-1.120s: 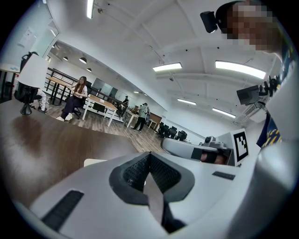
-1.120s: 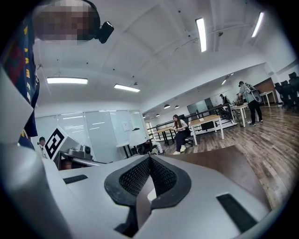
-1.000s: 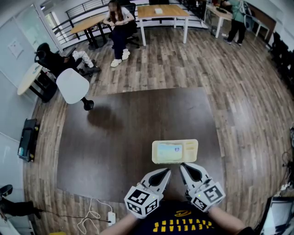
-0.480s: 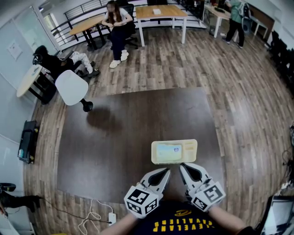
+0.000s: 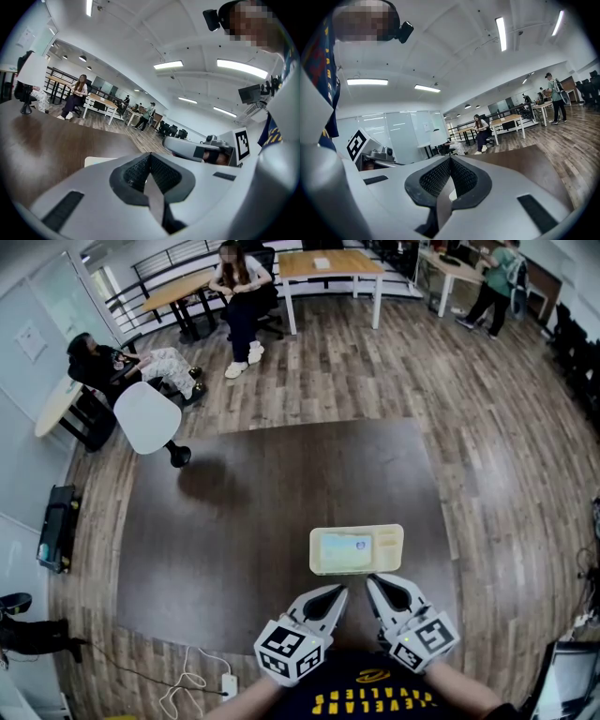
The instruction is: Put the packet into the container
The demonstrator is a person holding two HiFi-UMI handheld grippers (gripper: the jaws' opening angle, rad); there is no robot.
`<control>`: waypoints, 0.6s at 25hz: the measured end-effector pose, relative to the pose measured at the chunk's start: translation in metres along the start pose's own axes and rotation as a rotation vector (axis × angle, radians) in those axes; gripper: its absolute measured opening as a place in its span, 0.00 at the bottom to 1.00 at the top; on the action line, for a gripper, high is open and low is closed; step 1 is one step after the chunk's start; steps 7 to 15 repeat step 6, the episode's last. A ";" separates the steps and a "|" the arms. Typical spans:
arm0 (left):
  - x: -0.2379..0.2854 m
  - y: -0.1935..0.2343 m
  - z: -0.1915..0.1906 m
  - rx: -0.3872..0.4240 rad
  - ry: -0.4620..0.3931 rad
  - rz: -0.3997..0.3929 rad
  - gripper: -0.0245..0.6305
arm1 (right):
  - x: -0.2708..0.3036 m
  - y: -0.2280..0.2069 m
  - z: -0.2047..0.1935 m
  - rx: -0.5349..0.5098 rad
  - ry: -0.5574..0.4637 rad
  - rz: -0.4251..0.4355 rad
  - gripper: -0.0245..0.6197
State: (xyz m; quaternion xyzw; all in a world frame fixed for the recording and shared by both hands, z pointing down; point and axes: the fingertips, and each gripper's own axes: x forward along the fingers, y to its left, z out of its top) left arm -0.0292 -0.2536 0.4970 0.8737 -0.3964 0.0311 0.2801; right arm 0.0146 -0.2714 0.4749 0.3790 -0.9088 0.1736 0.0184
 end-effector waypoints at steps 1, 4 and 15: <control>0.000 0.000 -0.001 0.002 -0.002 0.000 0.04 | 0.000 0.001 0.000 -0.001 0.001 0.002 0.05; -0.002 -0.001 0.000 0.003 -0.006 -0.001 0.04 | 0.000 0.002 0.001 -0.002 -0.006 0.002 0.05; -0.003 -0.003 0.001 0.002 -0.004 -0.002 0.04 | -0.001 0.003 0.003 -0.002 -0.010 0.000 0.05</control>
